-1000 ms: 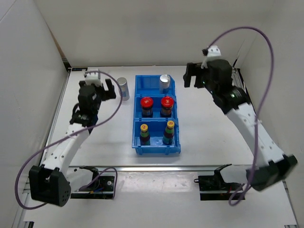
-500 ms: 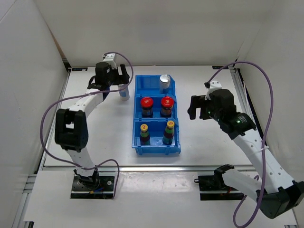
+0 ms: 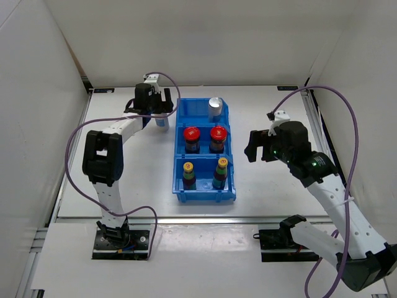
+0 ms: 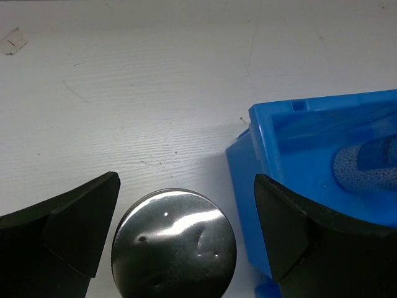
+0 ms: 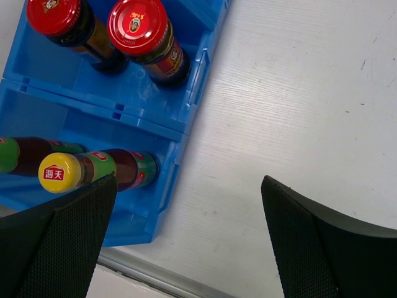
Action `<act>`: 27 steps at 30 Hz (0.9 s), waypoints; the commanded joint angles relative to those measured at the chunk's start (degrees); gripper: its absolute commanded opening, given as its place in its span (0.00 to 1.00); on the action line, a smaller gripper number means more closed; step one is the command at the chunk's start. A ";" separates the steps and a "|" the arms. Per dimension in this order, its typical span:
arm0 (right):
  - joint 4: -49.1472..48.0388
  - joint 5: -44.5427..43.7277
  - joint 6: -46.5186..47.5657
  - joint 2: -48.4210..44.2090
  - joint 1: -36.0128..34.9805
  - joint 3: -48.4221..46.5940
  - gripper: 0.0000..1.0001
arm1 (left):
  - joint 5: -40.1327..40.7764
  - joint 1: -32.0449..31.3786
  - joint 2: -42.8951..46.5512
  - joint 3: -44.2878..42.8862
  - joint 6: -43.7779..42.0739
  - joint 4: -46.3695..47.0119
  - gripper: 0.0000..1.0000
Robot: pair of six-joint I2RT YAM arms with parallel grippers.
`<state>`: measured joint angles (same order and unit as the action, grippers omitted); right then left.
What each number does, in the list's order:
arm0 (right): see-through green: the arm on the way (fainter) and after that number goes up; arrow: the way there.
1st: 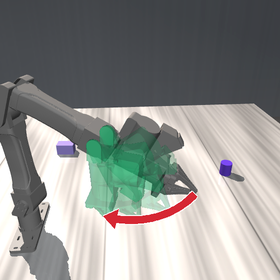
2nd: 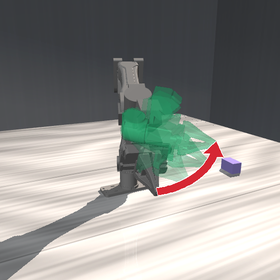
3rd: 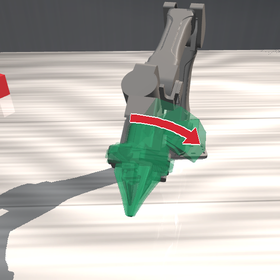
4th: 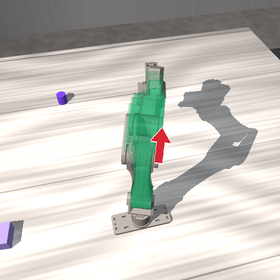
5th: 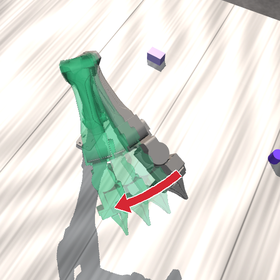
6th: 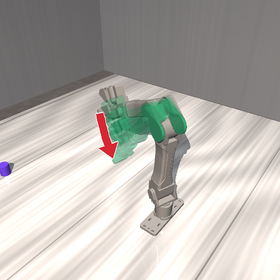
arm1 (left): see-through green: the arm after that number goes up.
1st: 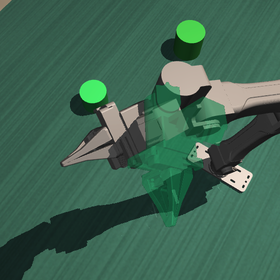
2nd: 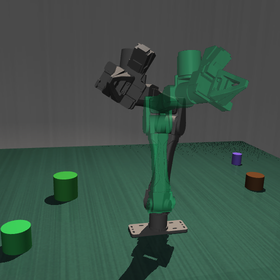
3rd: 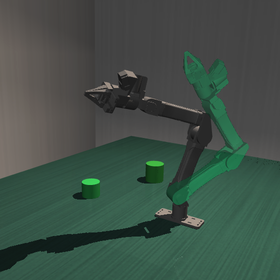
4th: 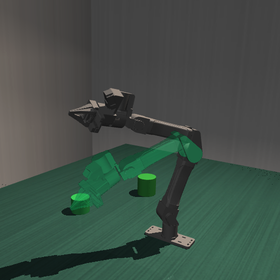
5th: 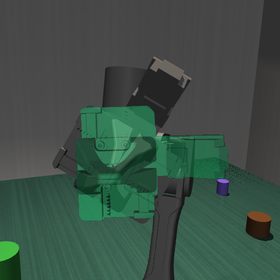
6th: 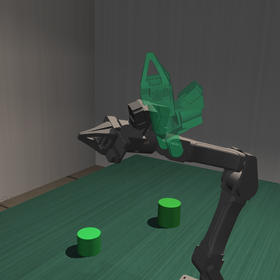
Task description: Organize the condiment bottles
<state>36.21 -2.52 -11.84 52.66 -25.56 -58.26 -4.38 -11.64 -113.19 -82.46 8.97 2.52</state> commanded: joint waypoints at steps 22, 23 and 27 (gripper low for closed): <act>0.27 4.02 -1.52 0.69 0.16 1.04 1.00 | 6.24 -4.79 8.77 -21.14 -4.40 -7.45 0.33; 0.27 4.02 -1.52 0.69 0.16 1.04 1.00 | 5.53 -4.80 8.77 -22.47 -3.88 -8.06 0.33; 0.27 4.02 -1.52 0.69 0.16 1.04 1.00 | 1.67 -7.42 6.32 -27.22 -2.20 -8.06 0.33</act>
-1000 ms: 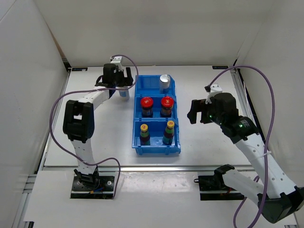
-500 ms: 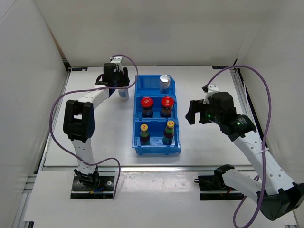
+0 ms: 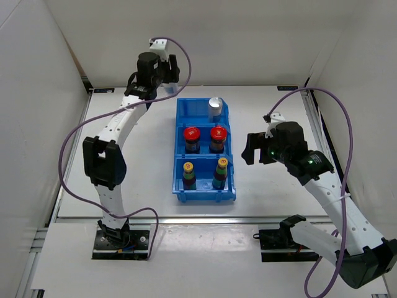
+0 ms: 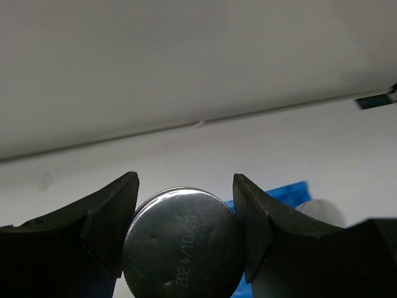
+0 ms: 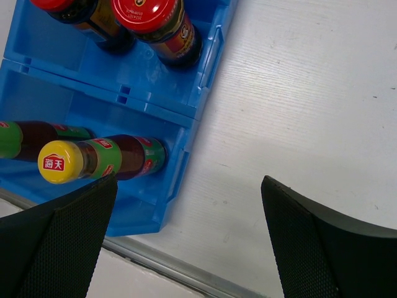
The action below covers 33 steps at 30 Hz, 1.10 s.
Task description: Organize the condiment bottles
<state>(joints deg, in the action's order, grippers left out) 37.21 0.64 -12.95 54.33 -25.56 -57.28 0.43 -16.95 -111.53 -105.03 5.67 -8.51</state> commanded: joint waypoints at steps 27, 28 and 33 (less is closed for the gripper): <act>3.39 0.32 -0.94 -5.90 0.16 1.64 1.00 | -2.54 -7.75 -8.89 5.19 0.48 11.33 0.86; 3.39 0.32 -0.94 -5.90 0.16 1.64 1.00 | -2.01 -7.75 -8.89 5.80 0.48 11.33 1.00; 3.39 0.32 -1.46 -5.90 0.16 1.64 1.00 | -0.25 -7.75 -5.46 5.28 -0.66 10.71 1.00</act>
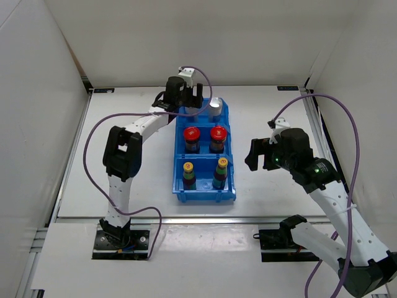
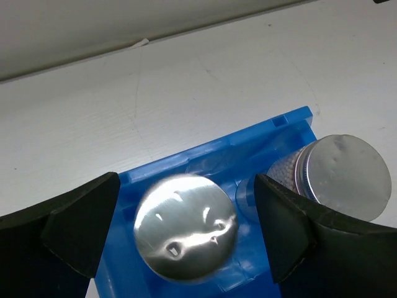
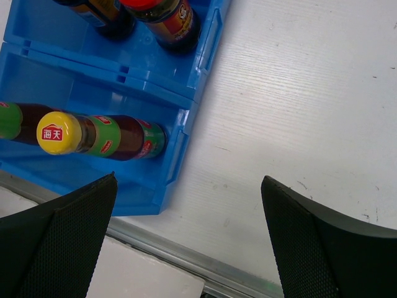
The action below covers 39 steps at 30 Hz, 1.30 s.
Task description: Organize the condiment bottles
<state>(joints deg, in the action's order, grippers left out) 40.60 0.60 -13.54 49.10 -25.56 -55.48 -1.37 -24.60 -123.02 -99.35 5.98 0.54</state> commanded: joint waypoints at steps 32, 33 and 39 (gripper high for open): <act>-5.71 -10.09 6.16 4.50 0.16 -8.15 1.00 | 25.89 -0.10 106.57 73.67 -10.37 -13.03 1.00; -5.71 -9.40 6.16 5.21 0.16 -8.15 1.00 | 25.89 -0.10 109.63 75.51 -9.07 -13.02 1.00; -6.32 -10.53 4.14 7.06 0.16 -9.02 1.00 | 23.78 -0.10 112.31 79.75 -10.02 -6.51 1.00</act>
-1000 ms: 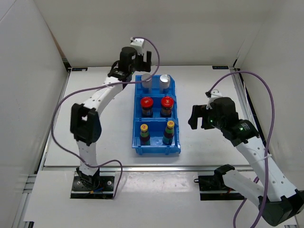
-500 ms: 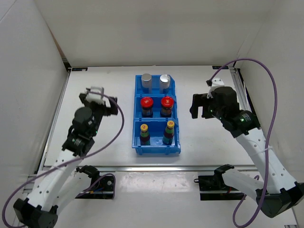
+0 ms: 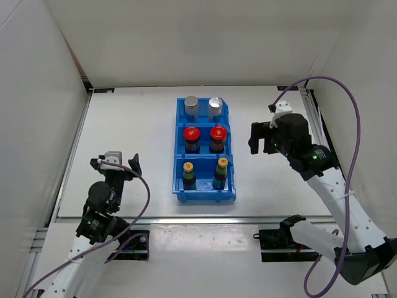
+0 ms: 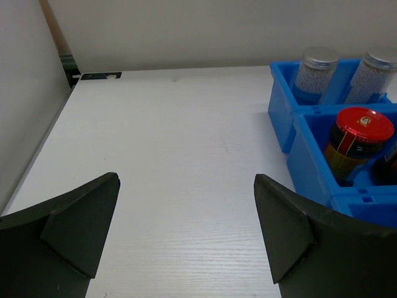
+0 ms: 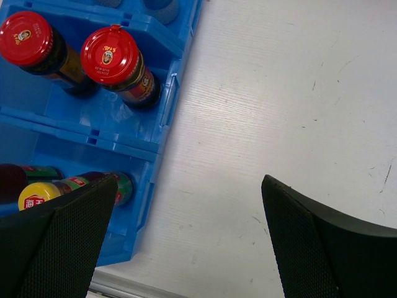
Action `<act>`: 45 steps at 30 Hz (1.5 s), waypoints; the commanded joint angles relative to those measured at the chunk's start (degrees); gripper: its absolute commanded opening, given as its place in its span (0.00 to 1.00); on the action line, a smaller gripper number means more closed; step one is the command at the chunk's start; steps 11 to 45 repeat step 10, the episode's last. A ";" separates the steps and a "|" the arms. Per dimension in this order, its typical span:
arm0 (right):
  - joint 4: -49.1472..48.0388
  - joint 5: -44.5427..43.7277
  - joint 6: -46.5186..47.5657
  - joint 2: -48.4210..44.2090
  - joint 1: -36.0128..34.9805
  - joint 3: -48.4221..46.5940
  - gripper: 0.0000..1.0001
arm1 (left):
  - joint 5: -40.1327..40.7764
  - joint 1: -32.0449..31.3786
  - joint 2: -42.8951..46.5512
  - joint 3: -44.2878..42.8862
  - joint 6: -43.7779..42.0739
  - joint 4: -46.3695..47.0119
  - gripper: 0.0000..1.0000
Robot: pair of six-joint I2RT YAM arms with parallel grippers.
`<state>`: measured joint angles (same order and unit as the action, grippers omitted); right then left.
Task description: Organize the condiment bottles
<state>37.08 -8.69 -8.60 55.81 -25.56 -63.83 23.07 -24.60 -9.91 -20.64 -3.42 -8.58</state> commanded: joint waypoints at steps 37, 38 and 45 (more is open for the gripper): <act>-1.24 -1.24 -2.74 0.26 0.16 -2.70 1.00 | -0.13 -0.10 -10.72 -0.35 5.09 1.28 1.00; -1.24 -1.24 -2.74 0.26 0.16 -2.70 1.00 | -0.13 -0.10 -10.72 -0.35 5.09 1.28 1.00; -1.24 -1.24 -2.74 0.26 0.16 -2.70 1.00 | -0.13 -0.10 -10.72 -0.35 5.09 1.28 1.00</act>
